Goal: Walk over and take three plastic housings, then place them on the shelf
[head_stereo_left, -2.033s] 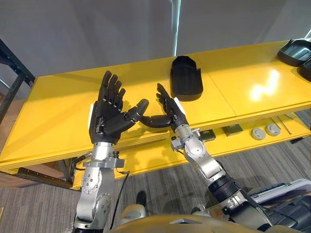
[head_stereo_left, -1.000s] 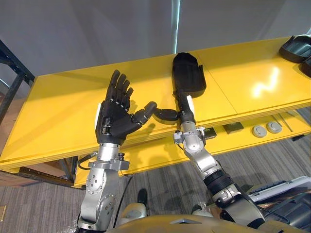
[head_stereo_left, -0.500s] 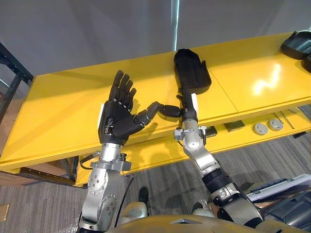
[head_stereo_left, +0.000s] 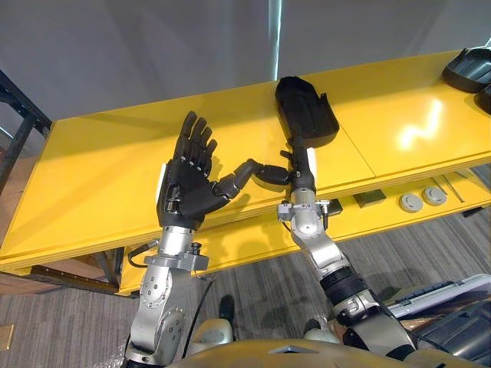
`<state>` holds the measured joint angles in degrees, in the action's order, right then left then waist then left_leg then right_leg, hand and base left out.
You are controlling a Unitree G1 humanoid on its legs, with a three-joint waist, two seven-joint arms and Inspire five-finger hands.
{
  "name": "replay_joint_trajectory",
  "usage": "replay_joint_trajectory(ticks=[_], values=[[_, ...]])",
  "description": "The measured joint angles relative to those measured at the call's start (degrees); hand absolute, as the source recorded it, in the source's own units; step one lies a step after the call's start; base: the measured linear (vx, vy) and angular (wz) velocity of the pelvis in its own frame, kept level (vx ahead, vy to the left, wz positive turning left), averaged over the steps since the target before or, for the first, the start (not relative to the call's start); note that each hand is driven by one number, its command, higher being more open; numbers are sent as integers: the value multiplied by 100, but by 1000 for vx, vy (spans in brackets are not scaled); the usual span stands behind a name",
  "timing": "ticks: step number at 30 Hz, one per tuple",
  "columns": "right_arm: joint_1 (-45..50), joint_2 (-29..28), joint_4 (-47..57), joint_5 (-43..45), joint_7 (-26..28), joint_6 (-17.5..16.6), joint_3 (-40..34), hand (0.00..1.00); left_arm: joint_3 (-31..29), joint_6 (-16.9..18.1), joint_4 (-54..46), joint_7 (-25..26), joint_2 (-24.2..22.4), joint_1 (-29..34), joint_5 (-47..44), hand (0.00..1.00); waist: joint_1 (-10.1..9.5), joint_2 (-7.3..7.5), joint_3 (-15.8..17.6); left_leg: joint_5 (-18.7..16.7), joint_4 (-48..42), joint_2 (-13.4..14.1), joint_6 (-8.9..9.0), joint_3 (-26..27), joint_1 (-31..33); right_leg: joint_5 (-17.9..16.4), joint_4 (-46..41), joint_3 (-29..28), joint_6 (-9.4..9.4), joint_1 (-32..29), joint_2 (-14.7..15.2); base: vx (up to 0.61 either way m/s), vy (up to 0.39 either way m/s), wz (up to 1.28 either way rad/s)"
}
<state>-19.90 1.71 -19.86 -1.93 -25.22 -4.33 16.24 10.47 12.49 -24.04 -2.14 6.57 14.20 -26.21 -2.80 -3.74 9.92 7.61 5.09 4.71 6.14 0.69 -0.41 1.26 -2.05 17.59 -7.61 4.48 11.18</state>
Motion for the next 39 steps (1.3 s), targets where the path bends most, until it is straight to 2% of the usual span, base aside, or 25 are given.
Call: replay_joint_trajectory(ticks=[6,10,12,15,17,21,23,25,30,31,34,36,39], values=[[195,28,103,30,539,-307,-1,100,-2,0,2,-76,4,206,1,100,27,0,0,-16,0,-6,-6,52,3,2,1,-47,-4,-32,10,-1,-1,-4],[594,192,521,627,1614,-616,9,100,-25,0,40,-116,13,211,5,100,29,2,1,-31,0,-4,-7,63,5,2,8,-54,-4,-36,9,0,0,0],[1072,401,1210,1228,2239,-806,39,100,-86,4,40,-233,15,217,2,100,20,5,2,-50,0,1,-4,82,1,2,19,-65,-4,-35,7,1,-1,-2],[1588,560,2032,1674,2699,-971,-82,100,-249,40,39,-382,23,222,-1,100,34,19,4,-81,0,11,-7,164,-21,3,37,-125,-6,-43,2,5,-2,-11],[2009,582,2683,1915,3071,-1002,-500,100,-418,161,39,-563,30,233,-68,100,129,80,-6,-119,0,58,-11,291,-76,25,91,-253,-29,-40,-14,7,-10,-25],[2676,577,3153,1905,3024,-935,-1269,100,-346,261,37,-864,55,229,-292,100,283,270,-72,-233,0,112,14,680,-237,41,123,-616,-48,-110,-58,19,-5,-52],[3249,493,3170,1897,2709,-867,-1693,100,-59,264,37,-974,61,224,-462,100,449,382,-139,-307,-2,156,0,1017,-374,57,124,-954,-46,-197,-107,32,5,-68],[3709,429,3172,1755,2361,-850,-1889,100,203,265,37,-1059,91,204,-545,100,615,424,-196,-383,-7,199,38,1320,-467,93,135,-1254,-36,-302,-172,39,8,-87],[4648,270,3206,1597,1689,-877,-2568,100,813,263,69,-980,133,-88,-539,100,1116,380,-261,-576,-26,302,136,2210,-629,320,364,-2127,-48,-593,-368,34,2,-94],[4797,252,3208,1666,1628,-919,-2718,100,895,264,164,-887,139,-325,-481,100,1252,366,-268,-621,-29,319,152,2373,-637,374,419,-2274,-49,-666,-409,22,-15,-59],[5111,251,3376,2089,1791,-1019,-2751,100,936,269,499,-587,175,-863,-429,100,1465,340,-261,-800,-255,428,217,2701,-660,432,457,-2637,-58,-785,-547,26,-39,-73],[5178,253,3581,2075,1883,-1029,-2725,100,925,269,596,-440,174,-1017,-364,100,1553,297,-263,-894,-405,494,236,2800,-592,438,459,-2748,-58,-878,-600,13,-49,-41],[5098,264,3720,2041,2099,-1124,-2658,100,942,269,609,-239,152,-1122,-238,100,1537,223,-233,-1180,-883,613,175,2775,-334,502,480,-2911,-2,-1047,-728,15,-65,-33]])
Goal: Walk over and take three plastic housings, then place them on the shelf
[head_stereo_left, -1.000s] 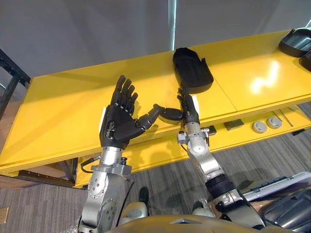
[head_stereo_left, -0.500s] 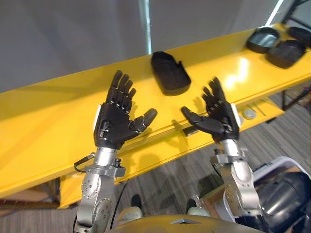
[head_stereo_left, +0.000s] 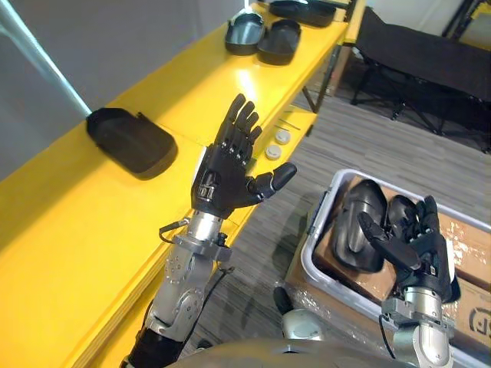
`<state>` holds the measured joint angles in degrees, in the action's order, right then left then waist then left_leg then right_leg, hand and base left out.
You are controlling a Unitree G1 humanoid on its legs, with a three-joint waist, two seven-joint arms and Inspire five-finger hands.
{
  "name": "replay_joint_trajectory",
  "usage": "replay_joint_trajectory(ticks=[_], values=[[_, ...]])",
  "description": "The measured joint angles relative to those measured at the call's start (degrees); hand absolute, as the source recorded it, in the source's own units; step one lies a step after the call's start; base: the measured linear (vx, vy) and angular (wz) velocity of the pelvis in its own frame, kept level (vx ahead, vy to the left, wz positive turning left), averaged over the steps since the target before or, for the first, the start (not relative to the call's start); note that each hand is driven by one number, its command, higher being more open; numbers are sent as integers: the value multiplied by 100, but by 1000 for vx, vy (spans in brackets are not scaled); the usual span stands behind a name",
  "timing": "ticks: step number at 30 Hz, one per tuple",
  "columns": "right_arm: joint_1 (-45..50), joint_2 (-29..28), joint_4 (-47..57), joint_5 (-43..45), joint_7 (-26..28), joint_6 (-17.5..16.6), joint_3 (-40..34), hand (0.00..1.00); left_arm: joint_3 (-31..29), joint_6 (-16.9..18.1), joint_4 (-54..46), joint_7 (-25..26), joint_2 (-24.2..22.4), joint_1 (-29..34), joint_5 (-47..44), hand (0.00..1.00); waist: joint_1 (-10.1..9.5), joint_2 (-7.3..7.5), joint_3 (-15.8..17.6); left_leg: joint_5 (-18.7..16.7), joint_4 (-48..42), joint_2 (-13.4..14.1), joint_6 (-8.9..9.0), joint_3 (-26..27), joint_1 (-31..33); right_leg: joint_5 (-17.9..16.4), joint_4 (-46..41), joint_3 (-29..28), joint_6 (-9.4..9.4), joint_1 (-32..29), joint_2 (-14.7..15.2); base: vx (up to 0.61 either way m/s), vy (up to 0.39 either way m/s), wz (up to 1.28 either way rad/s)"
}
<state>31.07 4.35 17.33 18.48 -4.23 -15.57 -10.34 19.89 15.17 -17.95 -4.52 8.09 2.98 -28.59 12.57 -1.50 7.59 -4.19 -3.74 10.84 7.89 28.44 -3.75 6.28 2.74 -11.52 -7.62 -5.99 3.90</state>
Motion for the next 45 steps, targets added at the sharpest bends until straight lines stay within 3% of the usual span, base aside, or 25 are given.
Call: replay_joint_trajectory(ticks=[2,4,6,8,12,15,18,19,20,22,23,25,27,29,30,31,32,33,34,35,36,37,38,43,45], values=[[-272,180,5,2,176,0,31,100,-68,-1,-12,199,13,61,4,100,-241,-149,113,-539,-817,5,-316,-1140,298,70,-5,-343,102,-18,-150,-4,-1,-74],[-648,529,3,15,353,0,238,100,-282,-3,-105,347,3,337,58,100,-477,-311,225,-994,-1373,-46,-412,-2014,376,45,-25,-763,141,2,-279,-15,118,-120],[-965,831,-64,42,433,-2,514,100,-495,-2,-220,379,2,729,194,100,-604,-525,217,-1315,-1620,-108,-385,-2562,379,55,-71,-995,119,-25,-385,-30,201,-86],[-1204,871,-396,70,400,-10,767,100,-660,0,-287,351,10,895,227,100,-715,-583,178,-1483,-1607,-234,-291,-2664,417,94,-158,-1034,52,-128,-308,-48,207,-16],[-1058,554,-939,418,242,-10,1166,100,-695,110,-294,305,33,895,165,100,-923,-311,338,-1533,-1922,-429,-314,-2758,539,110,-531,-874,22,-284,-192,-104,136,6],[-735,170,-989,774,308,-105,1181,100,-618,117,-299,305,30,896,164,100,-906,-271,393,-1645,-2133,-462,-371,-2671,490,117,-780,-892,10,-310,-211,-87,73,-25],[-552,-35,-985,1306,667,-279,1338,100,-517,146,-390,341,48,968,177,100,-946,-18,587,-1780,-2434,-528,-513,-2243,299,349,-937,-308,-128,-307,-147,-190,46,-78],[-671,-5,-1001,1632,856,-280,1466,100,-522,130,-384,360,16,980,190,100,-963,-47,624,-1713,-2419,-423,-608,-1964,336,465,-901,-13,-53,-369,-47,-393,-7,-95],[-981,51,-1143,1757,937,-285,1670,100,-563,117,-345,391,12,989,190,100,-1004,-46,622,-1576,-2355,-378,-653,-1716,395,-128,-1793,516,295,-647,65,-397,-9,-90],[-1755,99,-1779,1780,941,-389,2096,100,-691,60,-249,304,-32,985,40,100,-1143,-113,612,-1278,-2139,-180,-615,-1486,445,-752,-2842,1242,594,-779,385,-253,-40,-75],[-2208,98,-2216,1766,856,-421,2400,100,-734,32,-138,232,-98,982,-81,100,-1265,-262,631,-1060,-1947,42,-533,-1408,460,-947,-3339,1649,825,-698,689,-172,-111,-63],[-2557,0,-2557,1572,707,-444,2850,100,-848,17,-8,104,-144,1009,-194,100,-1468,-385,626,-763,-1704,357,-335,-1382,538,-998,-3825,1935,903,-440,1252,-145,-248,-46],[-2634,-106,-2612,1346,625,-444,3155,100,-987,12,33,-56,-137,1106,-554,100,-1602,-343,608,-543,-1582,608,-82,-1344,599,-962,-3890,1890,908,-149,1737,-108,-378,-44],[-2623,-178,-2609,999,496,-441,3197,100,-1079,22,54,-294,-114,1139,-950,100,-1565,-246,556,-344,-1663,960,272,-1340,776,-880,-3433,1629,782,111,1924,-95,-522,-44],[-2588,-186,-2600,787,371,-432,3162,100,-1081,37,48,-399,-79,1126,-1009,100,-1538,-131,492,-250,-1683,1076,445,-1330,853,-738,-3014,1597,573,207,1915,-121,-621,-44],[-2522,-190,-2581,616,297,-382,3068,100,-1070,33,58,-485,-27,1083,-1014,100,-1509,28,411,-156,-1684,1140,609,-1349,912,-847,-2665,1627,8,300,1898,-125,-689,-52],[-2463,-60,-2580,455,274,-250,2830,100,-1019,-23,63,-498,-75,1072,-1020,100,-1411,49,360,-4,-1566,1296,660,-1435,909,-1547,-2613,1747,-746,372,1781,-148,-859,-49],[-2354,183,-2579,432,263,-119,2566,100,-873,-137,65,-473,-225,1076,-1040,100,-1228,-129,319,318,-1312,1492,619,-1590,904,-2002,-2666,1859,-736,300,1551,-108,-707,-32],[-2278,344,-2580,421,253,-72,2347,100,-753,-229,65,-462,-305,1070,-1085,100,-1118,-262,322,560,-1170,1597,544,-1661,903,-2053,-2736,1898,-714,269,1402,-84,-606,-5],[-2052,537,-2580,280,226,26,1825,100,-530,-380,46,-445,-372,1065,-1198,100,-925,-328,324,1154,-1006,1648,111,-1698,904,-2111,-2856,1932,-593,241,1281,-42,-400,7],[-1906,597,-2577,204,219,43,1583,100,-464,-417,42,-449,-374,1065,-1241,100,-870,-324,326,1416,-1015,1645,-175,-1684,915,-2136,-2854,1944,-546,261,1259,-55,-449,-14],[-1606,737,-2493,204,219,43,1172,100,-389,-434,39,-513,-380,1074,-1417,100,-844,-231,371,1284,-1069,1470,-99,-1769,916,-2169,-2739,1914,-433,294,1274,-77,-328,-51],[-1415,852,-2382,226,210,43,841,100,-381,-427,-21,-617,-397,1128,-1430,100,-845,-281,340,941,-1149,1133,129,-1914,936,-2115,-2561,1888,-307,223,1260,-69,-239,-65],[-1255,904,-1960,-256,-61,177,768,100,-392,-418,12,-718,-365,1163,-1409,100,-879,-323,307,-55,-1059,542,-56,-1999,1050,-1793,-2334,1625,-214,-177,976,-68,-61,-35],[-1429,864,-1938,-251,-434,272,895,100,-406,-423,117,-746,-349,1244,-1408,100,-957,-329,300,-84,-944,359,111,-2066,1052,-1548,-2216,1589,-316,-215,1090,-55,86,-7]])
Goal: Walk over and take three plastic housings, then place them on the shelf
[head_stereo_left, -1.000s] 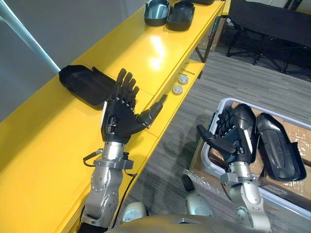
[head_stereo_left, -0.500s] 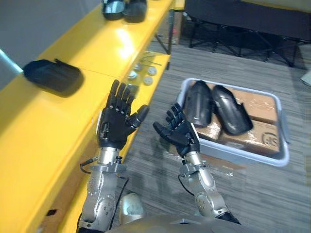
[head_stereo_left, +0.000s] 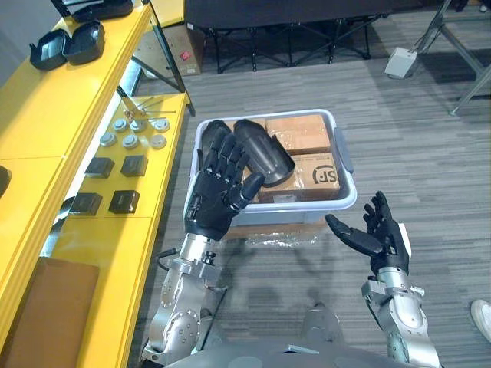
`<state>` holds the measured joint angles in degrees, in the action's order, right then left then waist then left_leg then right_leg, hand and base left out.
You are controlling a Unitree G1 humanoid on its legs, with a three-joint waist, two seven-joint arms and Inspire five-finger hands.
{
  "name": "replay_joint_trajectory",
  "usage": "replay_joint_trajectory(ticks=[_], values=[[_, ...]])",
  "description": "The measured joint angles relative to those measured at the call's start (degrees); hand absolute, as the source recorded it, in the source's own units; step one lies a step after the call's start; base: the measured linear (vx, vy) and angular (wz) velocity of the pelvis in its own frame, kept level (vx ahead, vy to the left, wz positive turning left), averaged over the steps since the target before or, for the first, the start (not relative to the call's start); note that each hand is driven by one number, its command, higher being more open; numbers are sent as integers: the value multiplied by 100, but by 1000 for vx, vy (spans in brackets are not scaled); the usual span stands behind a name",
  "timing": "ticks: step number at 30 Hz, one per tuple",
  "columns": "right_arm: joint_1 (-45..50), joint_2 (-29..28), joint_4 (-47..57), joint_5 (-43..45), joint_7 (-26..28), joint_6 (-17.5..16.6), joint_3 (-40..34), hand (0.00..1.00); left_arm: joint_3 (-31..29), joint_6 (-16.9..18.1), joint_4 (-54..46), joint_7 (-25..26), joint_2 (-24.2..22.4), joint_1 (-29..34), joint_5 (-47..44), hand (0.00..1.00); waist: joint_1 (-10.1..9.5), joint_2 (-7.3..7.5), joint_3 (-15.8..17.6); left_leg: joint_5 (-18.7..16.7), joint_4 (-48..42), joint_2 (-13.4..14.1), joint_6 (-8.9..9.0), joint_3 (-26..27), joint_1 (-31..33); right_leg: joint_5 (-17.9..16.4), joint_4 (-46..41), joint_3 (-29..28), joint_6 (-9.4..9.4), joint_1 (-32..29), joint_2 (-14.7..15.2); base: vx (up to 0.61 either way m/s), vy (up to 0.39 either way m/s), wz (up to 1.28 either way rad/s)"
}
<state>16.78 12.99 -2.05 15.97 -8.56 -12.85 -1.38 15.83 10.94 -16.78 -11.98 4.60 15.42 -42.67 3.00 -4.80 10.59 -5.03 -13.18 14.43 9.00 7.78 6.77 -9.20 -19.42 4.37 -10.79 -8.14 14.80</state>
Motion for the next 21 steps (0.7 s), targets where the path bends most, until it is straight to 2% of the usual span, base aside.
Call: replay_joint_trajectory(ticks=[1,3,4,7,8,9,11,14,16,21], values=[[-42,-53,0,-1,-95,1,31,100,0,0,8,-12,4,44,0,100,-32,14,6,17,30,-44,30,18,-7,90,74,7,-30,14,42,-58,128,-9],[-285,-243,-56,-278,-439,11,44,100,-45,-33,8,-107,96,91,-8,100,-185,130,70,33,25,-224,57,83,11,389,458,27,-133,104,218,-84,175,-9],[-576,-240,-230,-457,-613,17,36,100,-106,-145,8,-172,128,69,-10,100,-190,179,98,31,-52,-297,50,60,130,602,725,69,-163,155,270,-93,149,0],[-1539,-207,-783,-444,-1137,17,-276,100,-135,-241,121,-285,404,-122,25,100,-286,310,231,-14,-288,-352,31,1,552,1029,1287,310,-161,150,309,-133,102,2],[-1668,-198,-840,-443,-1221,17,-343,100,-122,-243,126,-285,437,-154,50,100,-288,333,264,-24,-318,-360,46,-29,610,1047,1327,352,-164,150,311,-157,56,24],[-2270,3,-1109,-428,-1547,21,-604,100,-94,-246,129,-284,479,-268,220,100,-288,356,460,-20,-453,-375,51,-197,819,1146,1427,469,-152,140,282,-132,30,24],[-2891,463,-1322,-429,-1792,119,-798,100,-74,-251,129,-284,481,-365,365,100,-320,322,699,-4,-565,-376,53,-329,964,1226,1471,511,-136,104,242,-109,21,16],[-3549,1094,-1472,-437,-2066,198,-949,100,16,-322,130,-271,494,-431,505,100,-443,286,893,55,-565,-379,74,-516,1199,1290,1479,520,-100,-101,165,-99,-3,2],[-3925,1402,-1783,-447,-2118,205,-948,100,35,-356,231,-263,493,-456,492,100,-460,307,959,98,-567,-377,114,-638,1328,1300,1477,562,-86,-197,125,-15,-24,8],[-5320,2425,-2993,-555,-2160,247,-658,100,186,-399,1098,-289,491,-719,254,100,-624,247,1192,146,-695,-385,52,-751,1719,1394,1463,607,-63,-488,105,-4,-2,4]])
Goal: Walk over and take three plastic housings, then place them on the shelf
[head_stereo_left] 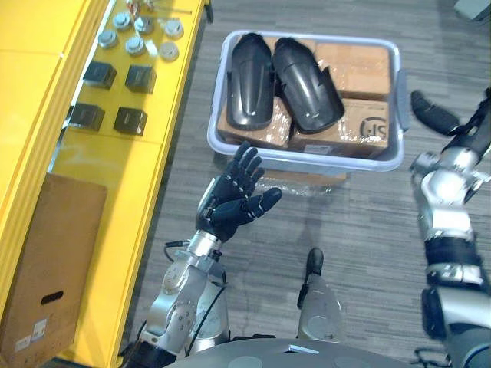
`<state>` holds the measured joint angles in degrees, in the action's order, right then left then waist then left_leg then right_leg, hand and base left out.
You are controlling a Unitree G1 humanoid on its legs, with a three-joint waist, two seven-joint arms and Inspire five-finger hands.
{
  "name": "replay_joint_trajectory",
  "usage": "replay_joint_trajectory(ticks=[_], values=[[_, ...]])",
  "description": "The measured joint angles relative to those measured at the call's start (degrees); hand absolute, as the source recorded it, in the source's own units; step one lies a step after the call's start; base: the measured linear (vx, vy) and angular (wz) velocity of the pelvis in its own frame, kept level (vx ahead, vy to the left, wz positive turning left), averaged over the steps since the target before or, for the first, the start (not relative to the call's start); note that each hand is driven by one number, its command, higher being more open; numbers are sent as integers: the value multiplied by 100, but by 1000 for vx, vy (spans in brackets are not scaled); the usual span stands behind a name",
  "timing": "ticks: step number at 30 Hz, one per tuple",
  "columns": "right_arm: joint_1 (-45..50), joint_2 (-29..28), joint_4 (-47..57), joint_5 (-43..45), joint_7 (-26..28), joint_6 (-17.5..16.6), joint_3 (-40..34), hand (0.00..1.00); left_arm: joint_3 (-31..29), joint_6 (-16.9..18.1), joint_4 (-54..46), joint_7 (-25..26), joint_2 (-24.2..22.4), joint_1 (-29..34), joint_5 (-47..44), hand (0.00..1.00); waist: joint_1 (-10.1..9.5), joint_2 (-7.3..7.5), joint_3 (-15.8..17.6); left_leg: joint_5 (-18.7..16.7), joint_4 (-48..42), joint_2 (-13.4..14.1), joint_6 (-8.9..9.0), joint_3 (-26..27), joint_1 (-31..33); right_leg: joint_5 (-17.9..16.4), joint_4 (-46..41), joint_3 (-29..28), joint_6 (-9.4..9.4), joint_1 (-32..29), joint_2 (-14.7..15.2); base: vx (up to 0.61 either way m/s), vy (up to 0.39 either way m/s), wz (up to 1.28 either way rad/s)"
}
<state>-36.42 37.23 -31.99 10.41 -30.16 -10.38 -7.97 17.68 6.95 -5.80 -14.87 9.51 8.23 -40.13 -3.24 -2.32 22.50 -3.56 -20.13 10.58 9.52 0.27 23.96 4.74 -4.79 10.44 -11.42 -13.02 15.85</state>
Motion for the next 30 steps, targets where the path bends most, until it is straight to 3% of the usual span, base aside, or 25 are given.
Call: replay_joint_trajectory(ticks=[2,6,15,21,25,26,30], values=[[-582,511,-385,1,121,75,422,100,1,-4,358,1,12,5,2,100,-134,-52,193,19,-70,-12,-24,-51,74,77,-4,28,13,-30,-1,10,13,5],[-1217,951,-1048,76,431,254,991,100,-7,12,582,8,69,24,-80,100,-369,-72,291,24,-87,-30,-32,-149,269,107,-5,142,9,-136,-2,-8,2,10],[-2045,1255,-1996,151,846,722,1881,100,4,68,949,59,97,22,-405,100,-716,-238,498,73,-184,-122,-54,-474,698,159,-30,491,12,-280,15,2,-5,16],[-2355,1487,-2254,186,1243,1197,2336,100,63,215,1282,65,96,17,-483,100,-893,-258,513,103,-179,-134,-56,-525,854,164,-29,546,10,-402,17,1,-8,3],[-2532,1490,-2753,186,1564,1646,2441,100,186,364,1315,64,41,-2,-535,100,-933,-362,570,124,-178,-162,-56,-649,985,185,-29,701,19,-428,11,-15,-6,14],[-2538,1495,-2825,244,1715,1702,2399,0,204,409,1359,64,41,-4,-550,100,-917,-384,607,138,-179,-169,-60,-686,1022,201,-32,743,32,-437,8,-18,3,8],[-2644,1740,-3057,106,2285,1851,2389,0,207,411,1494,101,44,-146,-639,100,-940,-384,607,160,-183,-178,-67,-748,1085,232,-34,798,34,-449,-2,-30,4,7]])
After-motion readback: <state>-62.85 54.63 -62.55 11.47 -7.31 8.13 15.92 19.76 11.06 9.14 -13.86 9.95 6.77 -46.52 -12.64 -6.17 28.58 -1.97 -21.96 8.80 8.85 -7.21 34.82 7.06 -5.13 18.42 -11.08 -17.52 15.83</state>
